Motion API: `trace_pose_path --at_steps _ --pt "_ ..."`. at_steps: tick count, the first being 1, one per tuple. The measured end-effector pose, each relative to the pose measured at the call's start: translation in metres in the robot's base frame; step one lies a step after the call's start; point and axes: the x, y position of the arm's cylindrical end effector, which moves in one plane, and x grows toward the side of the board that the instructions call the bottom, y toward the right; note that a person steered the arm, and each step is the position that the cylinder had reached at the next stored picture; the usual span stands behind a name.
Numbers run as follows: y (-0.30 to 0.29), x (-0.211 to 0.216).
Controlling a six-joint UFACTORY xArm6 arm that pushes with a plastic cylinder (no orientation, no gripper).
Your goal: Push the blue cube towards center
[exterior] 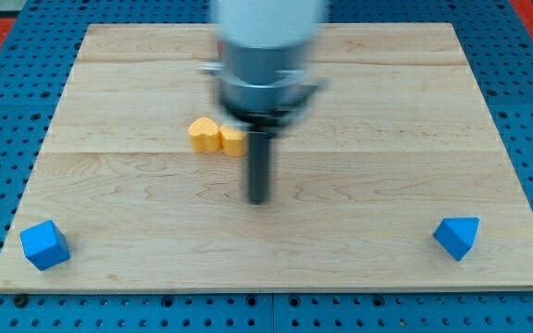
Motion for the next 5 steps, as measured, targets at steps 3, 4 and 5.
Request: trace_pose_path --at_steps 3,4,5 --pt "-0.205 0.052" --pt "-0.212 0.07" --pt "-0.201 0.11"
